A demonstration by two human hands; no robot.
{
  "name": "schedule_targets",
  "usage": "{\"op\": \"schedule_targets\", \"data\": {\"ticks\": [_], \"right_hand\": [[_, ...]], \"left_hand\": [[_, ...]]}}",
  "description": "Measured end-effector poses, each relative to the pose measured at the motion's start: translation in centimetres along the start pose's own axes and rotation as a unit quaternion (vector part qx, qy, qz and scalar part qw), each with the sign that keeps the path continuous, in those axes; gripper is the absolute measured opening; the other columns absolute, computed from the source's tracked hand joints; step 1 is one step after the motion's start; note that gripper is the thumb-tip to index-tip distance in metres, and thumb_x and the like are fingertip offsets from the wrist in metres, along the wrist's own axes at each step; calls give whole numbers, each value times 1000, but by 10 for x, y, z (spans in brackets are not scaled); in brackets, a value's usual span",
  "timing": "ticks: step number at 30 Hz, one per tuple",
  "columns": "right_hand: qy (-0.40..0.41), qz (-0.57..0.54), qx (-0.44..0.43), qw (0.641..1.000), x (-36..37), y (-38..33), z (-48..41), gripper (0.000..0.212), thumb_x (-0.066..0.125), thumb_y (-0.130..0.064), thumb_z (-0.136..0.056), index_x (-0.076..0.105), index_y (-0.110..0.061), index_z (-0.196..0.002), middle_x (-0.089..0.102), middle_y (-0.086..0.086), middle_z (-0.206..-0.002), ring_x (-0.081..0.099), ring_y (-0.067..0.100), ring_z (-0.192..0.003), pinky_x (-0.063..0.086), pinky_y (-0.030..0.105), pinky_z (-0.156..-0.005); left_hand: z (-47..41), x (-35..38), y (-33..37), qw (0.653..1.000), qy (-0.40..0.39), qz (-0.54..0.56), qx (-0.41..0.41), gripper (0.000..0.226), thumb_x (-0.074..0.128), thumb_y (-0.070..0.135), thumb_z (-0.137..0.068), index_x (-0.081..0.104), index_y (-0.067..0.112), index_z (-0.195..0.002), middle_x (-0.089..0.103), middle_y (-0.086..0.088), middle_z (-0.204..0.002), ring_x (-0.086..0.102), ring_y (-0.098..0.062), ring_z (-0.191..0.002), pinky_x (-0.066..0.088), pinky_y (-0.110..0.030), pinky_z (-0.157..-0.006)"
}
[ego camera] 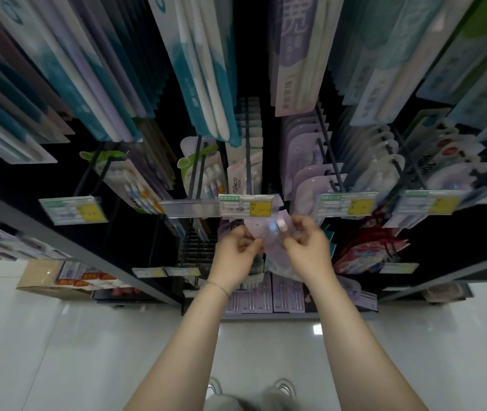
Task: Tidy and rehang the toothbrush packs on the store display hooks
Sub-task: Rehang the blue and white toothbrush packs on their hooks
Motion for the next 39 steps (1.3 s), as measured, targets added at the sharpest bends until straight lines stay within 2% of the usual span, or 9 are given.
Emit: {"op": "schedule_targets", "data": {"ticks": [3, 6, 11, 14, 17, 21, 27, 35, 39], "right_hand": [[22, -52, 23, 998, -18, 5, 0, 13, 66, -14, -87, 58, -20, -96, 64, -3, -69, 63, 8, -66, 51, 24, -64], [40, -72, 13, 997, -37, 6, -3, 16, 67, -13, -86, 58, -26, -87, 62, 4, -68, 58, 12, -62, 48, 17, -59], [44, -62, -7, 997, -59, 4, -6, 14, 62, -13, -90, 60, -27, -90, 57, 16, -71, 52, 16, -61, 46, 27, -59], [47, -49, -10, 998, -68, 4, -8, 13, 62, -11, -90, 59, -23, -93, 62, 30, -85, 56, 22, -67, 47, 31, -65], [49, -45, -15, 998, -76, 3, -10, 15, 60, -10, -90, 60, -22, -99, 65, 22, -90, 61, 24, -72, 48, 25, -68], [57, -56, -24, 997, -83, -3, -16, 22, 54, -4, -92, 62, -24, -95, 67, -7, -86, 65, 11, -82, 52, 24, -74], [80, -87, -25, 993, -91, -2, -25, 18, 53, -3, -93, 64, -17, -96, 66, -10, -81, 61, -12, -66, 48, 7, -62], [78, -91, 2, 993, -85, 11, -22, 20, 51, -4, -95, 59, -22, -97, 65, 0, -87, 64, 11, -75, 54, 29, -75], [89, -22, -7, 996, -76, 9, -21, 18, 49, -9, -95, 55, -21, -107, 64, 4, -100, 62, 24, -97, 48, 35, -88]], "left_hand": [[-2, 15, 6, 1000, -17, -2, 18, 15, 61, 8, -90, 61, 23, -87, 69, 1, -82, 69, -19, -85, 57, -39, -85], [-3, 31, 13, 998, -43, -16, 37, 16, 60, 9, -92, 62, 21, -103, 71, 0, -90, 68, -15, -89, 56, -36, -87], [-4, 49, 20, 997, -55, -22, 55, 11, 58, 14, -94, 62, 17, -104, 72, -2, -91, 69, -12, -88, 55, -38, -88], [-5, 56, 28, 995, -54, -30, 78, 8, 57, 15, -95, 62, 15, -101, 72, -1, -90, 68, -13, -87, 55, -41, -87], [-8, 60, 35, 994, -51, -37, 86, 11, 56, 16, -95, 63, 17, -104, 72, 1, -94, 68, -11, -90, 54, -41, -88], [-8, 61, 38, 995, -51, -35, 83, 15, 55, 16, -96, 62, 18, -109, 73, 2, -96, 68, -8, -91, 54, -37, -89], [-5, 67, 53, 992, -60, -44, 106, 13, 53, 17, -98, 60, 20, -108, 71, 6, -97, 66, -5, -90, 52, -24, -87], [-7, 68, 62, 973, -31, -185, 134, 11, 49, 22, -99, 54, 14, -102, 67, -2, -84, 63, -18, -77, 52, -32, -72], [-8, 62, 67, 949, -23, -272, 156, 14, 47, 25, -99, 46, 12, -94, 59, -7, -79, 57, -24, -69, 50, -39, -64]]}}
Point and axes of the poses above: each hand's wrist, its own z-axis away from the middle knuckle, its own x-axis out of the palm, y = z × x, the point moved 5 cm from there along -z, towards the middle knuckle
